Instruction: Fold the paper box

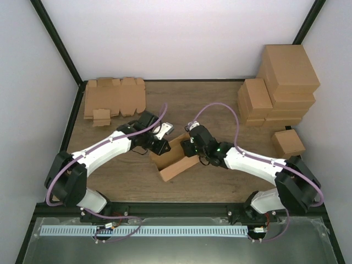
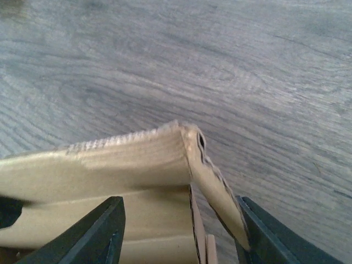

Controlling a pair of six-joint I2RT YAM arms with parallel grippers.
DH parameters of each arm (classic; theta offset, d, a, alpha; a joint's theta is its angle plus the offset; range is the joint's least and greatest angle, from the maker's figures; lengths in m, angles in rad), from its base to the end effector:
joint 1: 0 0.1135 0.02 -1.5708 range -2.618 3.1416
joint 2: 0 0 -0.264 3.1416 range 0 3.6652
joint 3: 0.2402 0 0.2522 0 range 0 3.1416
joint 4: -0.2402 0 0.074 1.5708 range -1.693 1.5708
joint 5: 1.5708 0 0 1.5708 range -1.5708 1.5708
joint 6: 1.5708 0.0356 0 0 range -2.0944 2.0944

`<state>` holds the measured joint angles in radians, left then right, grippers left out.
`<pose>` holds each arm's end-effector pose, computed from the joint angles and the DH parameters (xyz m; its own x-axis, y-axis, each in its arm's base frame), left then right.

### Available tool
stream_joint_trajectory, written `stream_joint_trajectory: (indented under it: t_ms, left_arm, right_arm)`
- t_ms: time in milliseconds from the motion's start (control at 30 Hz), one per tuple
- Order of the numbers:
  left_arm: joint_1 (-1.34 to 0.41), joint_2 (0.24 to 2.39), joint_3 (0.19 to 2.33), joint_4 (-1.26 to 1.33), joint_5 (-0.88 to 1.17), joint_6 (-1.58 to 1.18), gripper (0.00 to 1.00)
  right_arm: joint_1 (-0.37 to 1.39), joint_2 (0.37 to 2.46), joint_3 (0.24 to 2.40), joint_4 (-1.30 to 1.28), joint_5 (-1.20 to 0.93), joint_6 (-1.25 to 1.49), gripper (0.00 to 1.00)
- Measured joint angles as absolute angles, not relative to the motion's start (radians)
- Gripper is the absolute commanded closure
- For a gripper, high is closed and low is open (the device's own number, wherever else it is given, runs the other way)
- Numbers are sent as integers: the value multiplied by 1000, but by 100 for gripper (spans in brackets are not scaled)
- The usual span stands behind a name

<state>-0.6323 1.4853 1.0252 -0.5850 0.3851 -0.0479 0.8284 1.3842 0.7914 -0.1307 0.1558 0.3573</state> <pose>0.2319 -0.1865 0.2290 -0.7304 0.4802 -0.4857 0.6656 0.6599 -0.3486 0.1998 0.2096 0.2136 -0.6464 -0.1934 -0.7381 -0.4518 0.8766 0.1659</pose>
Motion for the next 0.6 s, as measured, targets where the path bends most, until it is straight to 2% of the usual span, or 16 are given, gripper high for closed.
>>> stream_joint_trajectory:
  t_ms: [167, 400, 600]
  left_arm:
    - [-637, 1491, 1020, -582, 368, -52, 85]
    - [-637, 1490, 1011, -567, 371, -83, 85]
    - [-638, 1490, 994, -546, 374, -118, 85]
  right_arm:
    - [828, 1318, 791, -224, 127, 389, 37]
    - [828, 1154, 781, -366, 48, 506, 35]
    - [828, 991, 680, -489, -47, 634, 34]
